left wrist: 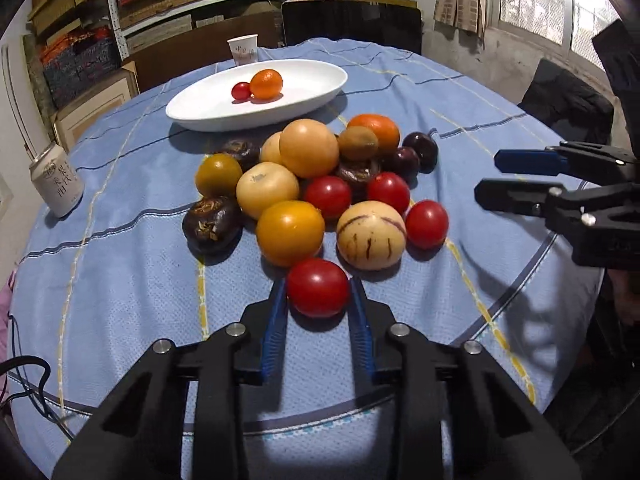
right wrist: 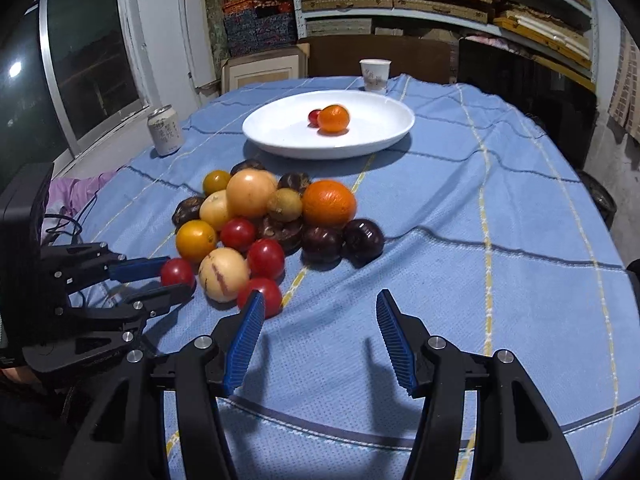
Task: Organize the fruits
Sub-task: 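Grasp another red cherry tomato with the left gripper, then grasp a red cherry tomato with the right gripper while the left holds its tomato, then carry both tomatoes over the white plate and open both grippers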
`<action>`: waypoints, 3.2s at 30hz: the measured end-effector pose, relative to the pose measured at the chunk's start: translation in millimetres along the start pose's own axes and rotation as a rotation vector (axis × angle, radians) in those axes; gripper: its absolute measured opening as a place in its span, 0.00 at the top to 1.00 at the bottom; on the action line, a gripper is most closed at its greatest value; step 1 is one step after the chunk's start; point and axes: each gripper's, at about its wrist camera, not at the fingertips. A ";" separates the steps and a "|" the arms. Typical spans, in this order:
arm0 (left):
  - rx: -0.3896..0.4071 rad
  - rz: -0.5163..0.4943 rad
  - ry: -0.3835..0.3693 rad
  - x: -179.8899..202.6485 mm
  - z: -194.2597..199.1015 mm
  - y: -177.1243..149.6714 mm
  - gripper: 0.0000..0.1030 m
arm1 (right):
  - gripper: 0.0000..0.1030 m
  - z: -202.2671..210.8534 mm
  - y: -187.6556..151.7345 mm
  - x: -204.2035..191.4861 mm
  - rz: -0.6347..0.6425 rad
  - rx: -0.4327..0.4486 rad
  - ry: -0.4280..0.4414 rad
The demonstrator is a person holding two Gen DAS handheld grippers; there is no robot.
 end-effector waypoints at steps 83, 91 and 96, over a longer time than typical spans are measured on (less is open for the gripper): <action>0.060 0.183 0.073 -95.3 -11.7 64.7 0.16 | 0.53 -36.0 59.2 29.5 -0.018 0.030 0.042; -0.009 0.131 0.102 -79.6 -23.8 31.0 0.16 | 0.53 -45.5 30.7 37.5 -0.032 -0.032 0.001; 0.002 0.155 0.093 -82.0 -20.1 32.7 0.16 | 0.53 -49.6 32.3 35.8 -0.042 -0.044 -0.001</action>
Point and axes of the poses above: each gripper's, at about its wrist camera, not at the fingertips, and z roughly against the way its jaws point, x to its right, y to its top
